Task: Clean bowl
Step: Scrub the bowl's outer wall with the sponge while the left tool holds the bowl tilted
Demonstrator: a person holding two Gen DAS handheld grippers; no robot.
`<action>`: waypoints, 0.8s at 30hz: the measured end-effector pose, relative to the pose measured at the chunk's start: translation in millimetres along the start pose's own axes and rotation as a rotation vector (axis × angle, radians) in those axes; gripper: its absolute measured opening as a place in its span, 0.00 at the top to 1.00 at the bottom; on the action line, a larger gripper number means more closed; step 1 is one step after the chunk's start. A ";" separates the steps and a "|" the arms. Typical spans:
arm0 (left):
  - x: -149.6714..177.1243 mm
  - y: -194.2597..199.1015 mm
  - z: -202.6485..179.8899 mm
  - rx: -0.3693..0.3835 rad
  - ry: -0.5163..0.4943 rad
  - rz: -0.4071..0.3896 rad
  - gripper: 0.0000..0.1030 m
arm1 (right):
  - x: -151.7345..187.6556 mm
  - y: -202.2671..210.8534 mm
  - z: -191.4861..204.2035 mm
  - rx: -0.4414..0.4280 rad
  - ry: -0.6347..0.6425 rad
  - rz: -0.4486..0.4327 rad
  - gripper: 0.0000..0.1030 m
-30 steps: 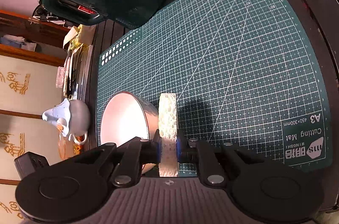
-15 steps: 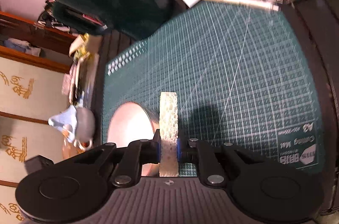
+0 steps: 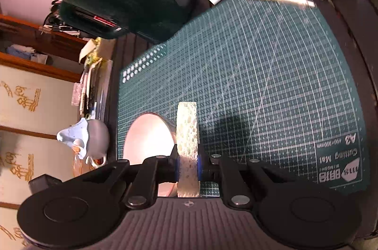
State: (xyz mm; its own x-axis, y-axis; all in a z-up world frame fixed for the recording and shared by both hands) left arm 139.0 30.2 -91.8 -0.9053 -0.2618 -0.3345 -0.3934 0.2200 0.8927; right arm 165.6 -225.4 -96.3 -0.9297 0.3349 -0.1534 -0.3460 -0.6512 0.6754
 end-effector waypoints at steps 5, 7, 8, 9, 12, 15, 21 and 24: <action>0.1 0.1 0.4 0.001 0.001 0.000 0.85 | 1.1 3.5 2.4 -0.001 0.007 -0.001 0.88; 0.1 0.2 0.4 0.001 0.000 0.001 0.85 | 0.8 7.3 5.3 -0.007 0.016 -0.013 0.88; -0.1 0.2 0.6 0.001 0.002 0.001 0.85 | 0.7 9.2 6.8 -0.010 0.021 -0.019 0.88; 0.0 0.2 0.7 0.001 0.001 0.001 0.85 | 0.5 11.2 8.4 -0.013 0.026 -0.026 0.88; 0.0 0.2 0.3 0.001 0.000 0.001 0.85 | 1.7 7.3 8.8 -0.003 0.030 -0.022 0.88; 0.2 0.3 0.2 0.002 -0.001 0.001 0.85 | 1.9 1.6 5.8 0.007 0.020 -0.009 0.88; 0.1 0.5 0.5 0.003 0.000 0.001 0.85 | 0.9 -5.9 -1.3 0.015 -0.010 0.017 0.88; 1.4 0.5 2.1 0.004 0.001 0.000 0.85 | -1.7 4.3 1.1 -0.005 -0.005 -0.014 0.88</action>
State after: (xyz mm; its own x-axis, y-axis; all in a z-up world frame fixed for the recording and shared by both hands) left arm 137.2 31.9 -92.5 -0.9051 -0.2629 -0.3342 -0.3941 0.2237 0.8914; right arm 165.9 -228.0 -92.4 -0.9241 0.3474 -0.1589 -0.3595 -0.6499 0.6697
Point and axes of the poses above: each gripper's, at about its wrist camera, not at the fingertips, and y roughly against the way its jaws point, z to its left, x to its underside, the point moved 1 cm from there along -y, roughly the way its jaws point, and after that the axes turned 4 degrees about -x, right-handed, at the moved point
